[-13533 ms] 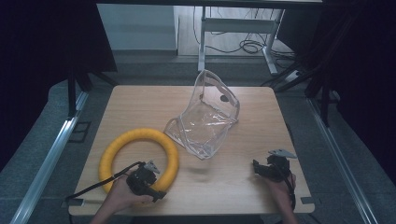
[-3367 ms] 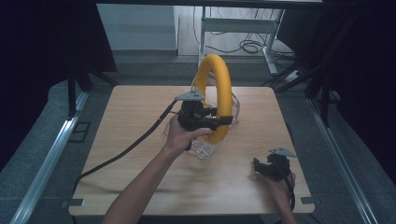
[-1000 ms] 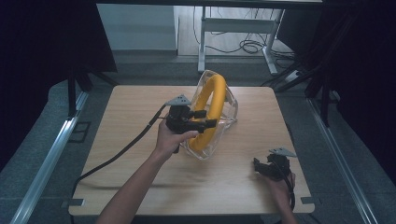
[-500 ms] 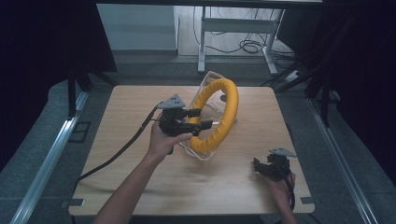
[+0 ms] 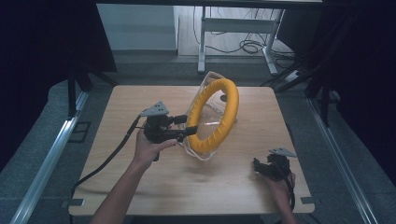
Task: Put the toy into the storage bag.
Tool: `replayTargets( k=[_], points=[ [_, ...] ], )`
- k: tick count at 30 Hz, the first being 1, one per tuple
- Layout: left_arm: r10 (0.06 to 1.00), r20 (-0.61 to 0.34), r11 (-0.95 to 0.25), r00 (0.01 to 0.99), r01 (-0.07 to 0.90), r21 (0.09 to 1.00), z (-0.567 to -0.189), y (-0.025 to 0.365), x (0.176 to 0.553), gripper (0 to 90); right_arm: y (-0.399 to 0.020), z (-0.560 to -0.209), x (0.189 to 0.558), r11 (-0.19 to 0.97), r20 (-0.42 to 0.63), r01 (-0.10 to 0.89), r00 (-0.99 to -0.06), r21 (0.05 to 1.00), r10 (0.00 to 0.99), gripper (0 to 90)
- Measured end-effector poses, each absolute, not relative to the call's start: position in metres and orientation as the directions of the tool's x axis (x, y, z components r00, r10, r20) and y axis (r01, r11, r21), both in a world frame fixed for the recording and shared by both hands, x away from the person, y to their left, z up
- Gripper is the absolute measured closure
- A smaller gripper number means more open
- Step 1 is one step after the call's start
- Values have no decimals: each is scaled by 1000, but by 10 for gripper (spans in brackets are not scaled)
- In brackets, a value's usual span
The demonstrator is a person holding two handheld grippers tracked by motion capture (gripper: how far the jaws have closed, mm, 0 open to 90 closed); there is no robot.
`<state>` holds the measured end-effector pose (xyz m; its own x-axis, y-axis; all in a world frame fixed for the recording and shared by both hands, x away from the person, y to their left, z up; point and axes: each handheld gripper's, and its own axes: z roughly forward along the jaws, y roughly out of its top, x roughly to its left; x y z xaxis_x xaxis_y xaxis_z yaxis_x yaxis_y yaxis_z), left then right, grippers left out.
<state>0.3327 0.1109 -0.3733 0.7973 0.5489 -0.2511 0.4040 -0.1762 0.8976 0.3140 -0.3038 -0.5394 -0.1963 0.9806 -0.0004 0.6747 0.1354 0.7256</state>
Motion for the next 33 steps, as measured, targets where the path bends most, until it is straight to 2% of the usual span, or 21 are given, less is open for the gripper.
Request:
replayTargets(
  k=[17,33],
  points=[
    [627,-287,-149,724,474,868,-414,157,318,355,-304,-540,314,137,-4,673,-195,727,981,185],
    [665,-280,-146,693,488,861,-434,174,309,358,-304,-540,314,138,-5,674,-196,726,981,184]
  ],
)
